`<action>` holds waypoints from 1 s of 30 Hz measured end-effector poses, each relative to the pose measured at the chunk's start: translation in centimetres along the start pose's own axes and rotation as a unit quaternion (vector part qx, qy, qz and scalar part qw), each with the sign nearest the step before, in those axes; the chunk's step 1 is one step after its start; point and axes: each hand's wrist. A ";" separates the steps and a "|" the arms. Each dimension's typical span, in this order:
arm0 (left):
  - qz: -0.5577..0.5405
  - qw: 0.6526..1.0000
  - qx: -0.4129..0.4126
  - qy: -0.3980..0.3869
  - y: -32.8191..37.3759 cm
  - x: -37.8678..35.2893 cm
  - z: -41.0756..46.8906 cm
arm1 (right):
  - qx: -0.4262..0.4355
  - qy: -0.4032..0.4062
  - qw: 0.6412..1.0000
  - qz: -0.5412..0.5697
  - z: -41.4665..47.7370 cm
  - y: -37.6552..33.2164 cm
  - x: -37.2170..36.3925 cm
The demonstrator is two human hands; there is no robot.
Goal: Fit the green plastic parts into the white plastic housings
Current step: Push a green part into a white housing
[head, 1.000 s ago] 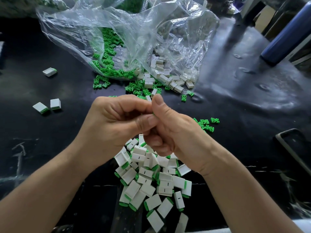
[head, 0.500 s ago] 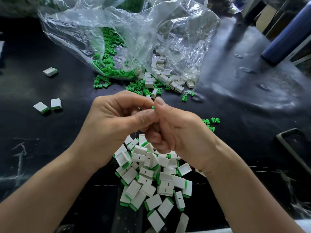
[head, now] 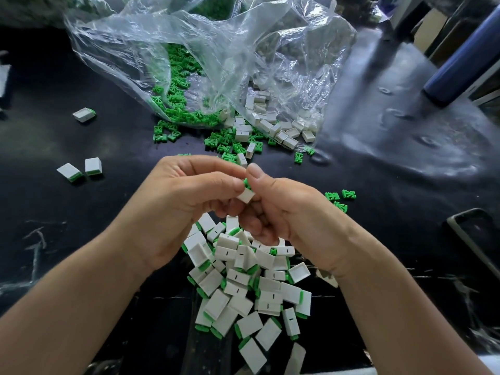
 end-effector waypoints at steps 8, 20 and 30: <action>0.022 1.000 -0.015 -0.013 -0.3 -0.2 0.0 | 0.015 0.057 0.998 0.004 0.5 0.5 -0.7; -0.030 1.000 -0.006 0.001 -1.5 -0.2 0.4 | 0.023 0.095 0.992 -0.082 0.5 0.6 -0.9; -0.040 0.999 -0.003 0.017 -1.3 -0.6 0.3 | 0.020 0.101 0.990 -0.096 0.5 0.5 -1.0</action>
Point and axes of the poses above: each hand's wrist, its own z-axis towards the middle knuckle, its own x-axis out of the back of the hand, y = z × x, and after that the axes turned 2 degrees about -z, right-handed
